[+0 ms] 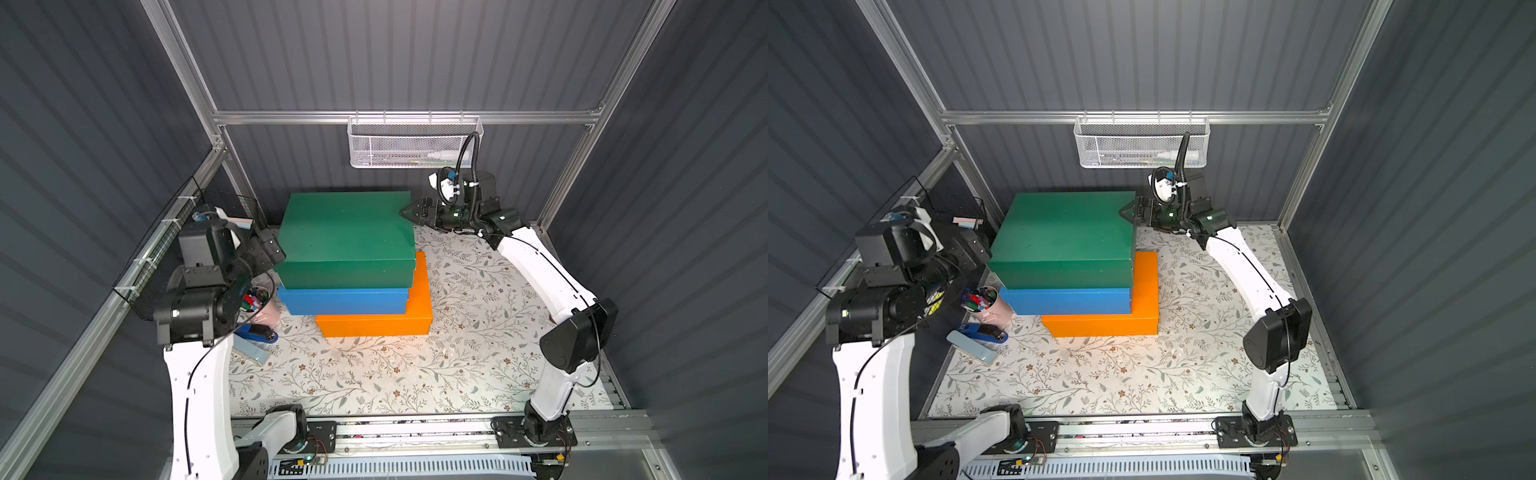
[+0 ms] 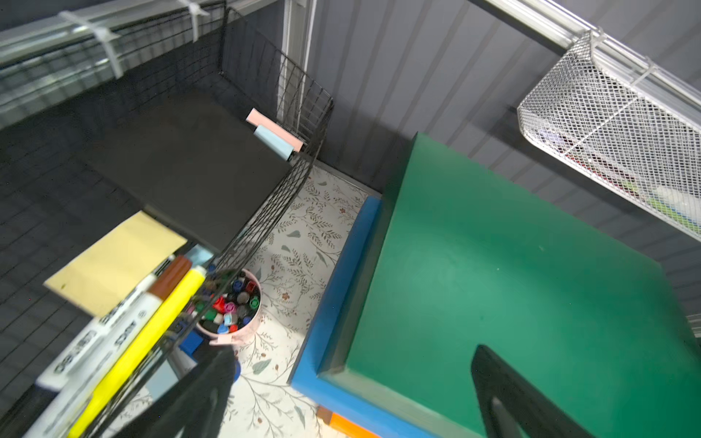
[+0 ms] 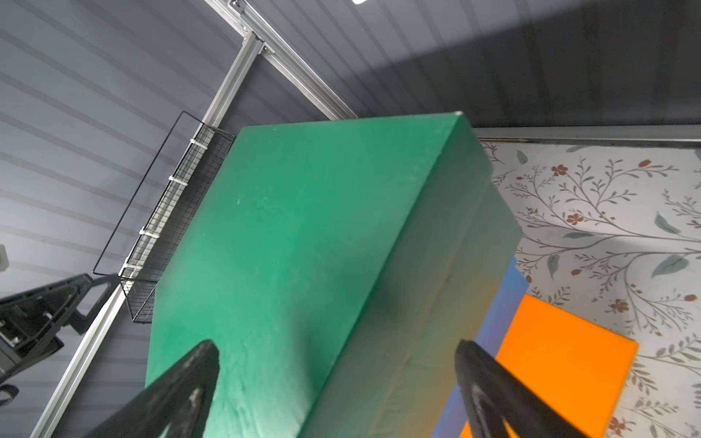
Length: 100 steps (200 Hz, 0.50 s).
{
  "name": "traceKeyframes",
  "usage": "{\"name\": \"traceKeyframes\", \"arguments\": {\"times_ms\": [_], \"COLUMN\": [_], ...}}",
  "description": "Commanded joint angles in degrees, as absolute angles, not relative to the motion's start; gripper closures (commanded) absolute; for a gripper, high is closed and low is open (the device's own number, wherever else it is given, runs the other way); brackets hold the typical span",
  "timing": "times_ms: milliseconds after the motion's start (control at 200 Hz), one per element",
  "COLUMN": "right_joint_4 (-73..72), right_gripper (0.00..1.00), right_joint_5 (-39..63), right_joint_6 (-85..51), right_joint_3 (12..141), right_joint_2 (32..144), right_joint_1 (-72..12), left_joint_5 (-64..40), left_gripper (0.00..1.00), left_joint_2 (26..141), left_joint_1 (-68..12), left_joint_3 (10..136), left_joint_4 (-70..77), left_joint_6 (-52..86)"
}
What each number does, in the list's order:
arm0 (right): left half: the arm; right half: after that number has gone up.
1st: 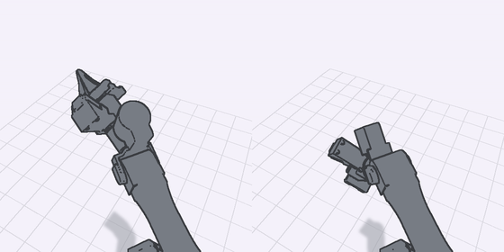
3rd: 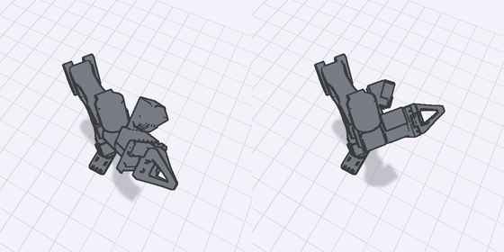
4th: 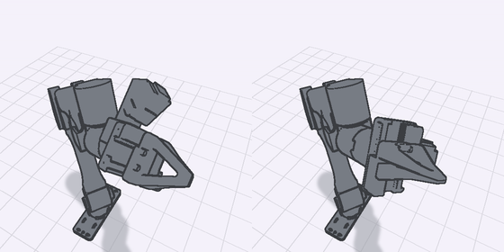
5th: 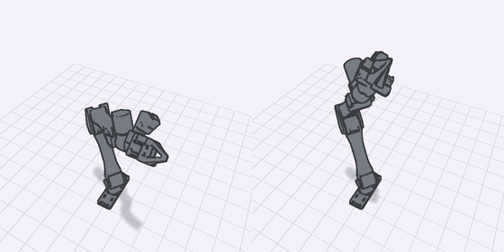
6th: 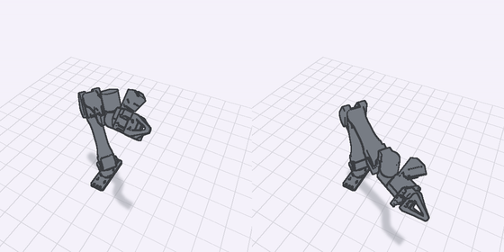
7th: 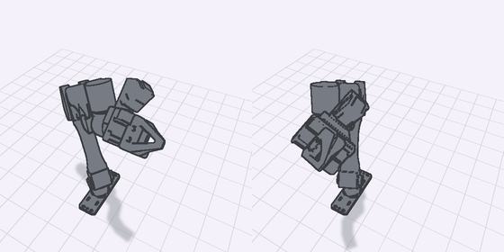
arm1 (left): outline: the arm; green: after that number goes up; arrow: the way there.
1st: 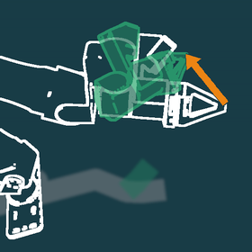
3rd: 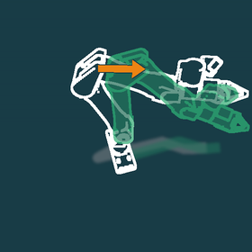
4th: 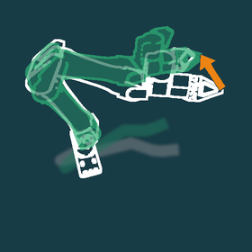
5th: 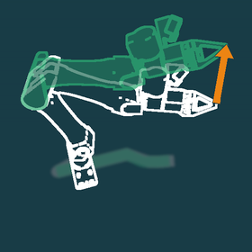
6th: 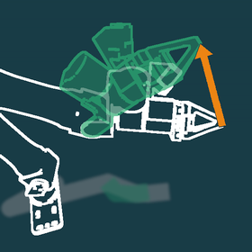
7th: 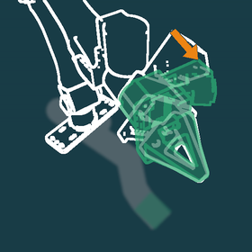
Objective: Stack the shoeboxes
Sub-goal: Adjust the shoebox.
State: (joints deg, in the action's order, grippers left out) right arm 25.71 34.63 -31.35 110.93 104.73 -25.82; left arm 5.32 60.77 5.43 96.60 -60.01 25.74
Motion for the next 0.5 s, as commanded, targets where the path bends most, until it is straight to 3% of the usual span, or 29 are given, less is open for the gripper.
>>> {"name": "traceKeyframes", "arguments": {"times_ms": [0,190,495], "right_joint_4": [23.58,22.76,21.42], "right_gripper": [0.01,0.01,0.01], "right_joint_5": [35.47,32.24,30.25], "right_joint_6": [-32.08,-29.75,-29.35], "right_joint_3": [108.03,101.74,90.81], "right_joint_2": [102.85,96.09,86.14], "right_joint_1": [-26.63,-26.37,-23.61], "left_joint_5": [5.82,4.75,1.5], "left_gripper": [0.0,0.04,0.38], "left_joint_2": [58.56,52.19,41.91], "left_joint_1": [5.28,5.32,5.27], "left_joint_3": [91.61,84.54,69.86], "left_joint_4": [-63.81,-64.16,-56.15], "left_joint_6": [32.83,40.16,54.71]}}
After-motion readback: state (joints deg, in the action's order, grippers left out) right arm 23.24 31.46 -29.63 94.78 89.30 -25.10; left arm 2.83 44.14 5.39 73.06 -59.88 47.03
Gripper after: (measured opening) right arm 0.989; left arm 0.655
